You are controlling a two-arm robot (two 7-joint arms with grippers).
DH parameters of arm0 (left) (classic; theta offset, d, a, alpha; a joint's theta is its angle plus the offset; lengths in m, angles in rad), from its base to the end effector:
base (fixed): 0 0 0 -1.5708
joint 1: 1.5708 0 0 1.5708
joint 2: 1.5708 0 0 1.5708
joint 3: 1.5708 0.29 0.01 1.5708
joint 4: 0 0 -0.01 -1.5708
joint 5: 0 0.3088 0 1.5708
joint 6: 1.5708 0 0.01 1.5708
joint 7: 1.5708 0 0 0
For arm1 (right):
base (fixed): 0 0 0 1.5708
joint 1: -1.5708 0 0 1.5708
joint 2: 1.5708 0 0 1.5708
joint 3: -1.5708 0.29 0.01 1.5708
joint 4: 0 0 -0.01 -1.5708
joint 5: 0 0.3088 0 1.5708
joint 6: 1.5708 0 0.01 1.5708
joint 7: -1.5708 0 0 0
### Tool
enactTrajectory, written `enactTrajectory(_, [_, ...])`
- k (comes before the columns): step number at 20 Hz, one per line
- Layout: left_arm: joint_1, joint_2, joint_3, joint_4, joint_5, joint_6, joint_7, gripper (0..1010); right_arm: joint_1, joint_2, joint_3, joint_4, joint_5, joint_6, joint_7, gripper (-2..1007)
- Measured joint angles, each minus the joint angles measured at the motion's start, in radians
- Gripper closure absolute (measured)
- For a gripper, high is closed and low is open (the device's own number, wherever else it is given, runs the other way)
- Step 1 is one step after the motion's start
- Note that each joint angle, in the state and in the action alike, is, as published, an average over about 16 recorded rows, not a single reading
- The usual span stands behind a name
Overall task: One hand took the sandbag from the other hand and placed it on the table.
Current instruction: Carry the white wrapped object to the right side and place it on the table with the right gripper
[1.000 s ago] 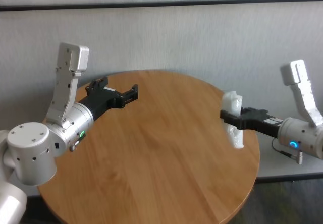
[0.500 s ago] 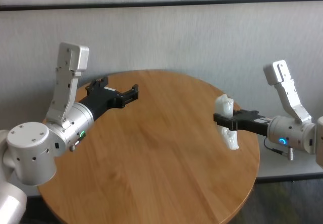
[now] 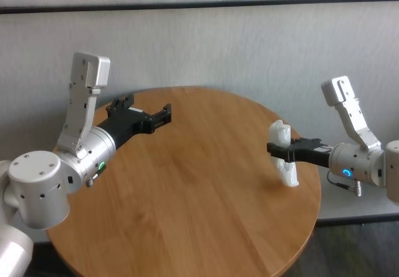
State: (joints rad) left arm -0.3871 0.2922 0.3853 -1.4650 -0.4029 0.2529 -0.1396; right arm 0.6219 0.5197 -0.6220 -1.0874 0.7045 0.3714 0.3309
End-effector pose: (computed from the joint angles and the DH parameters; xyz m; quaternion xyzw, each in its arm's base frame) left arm 0.4137 -0.0212 -0.2170 0.0384 0.0303 0.5194 0.8531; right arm 0.4635 -0.0769 -0.2503 -0.1733 0.1694 -0.4753 0.8458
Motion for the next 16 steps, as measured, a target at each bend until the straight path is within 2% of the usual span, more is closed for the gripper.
enactTrajectory(8, [0.000,0.000,0.000,0.000,0.000,0.000,0.000,10,0.008,-0.007,-0.004,0.018,-0.012,0.005,0.003,388])
enactTrajectory(16, [0.000,0.001,0.000,-0.001,-0.001,0.000,0.000,10,0.005,-0.005,-0.002,0.012,-0.008,0.003,0.002,197])
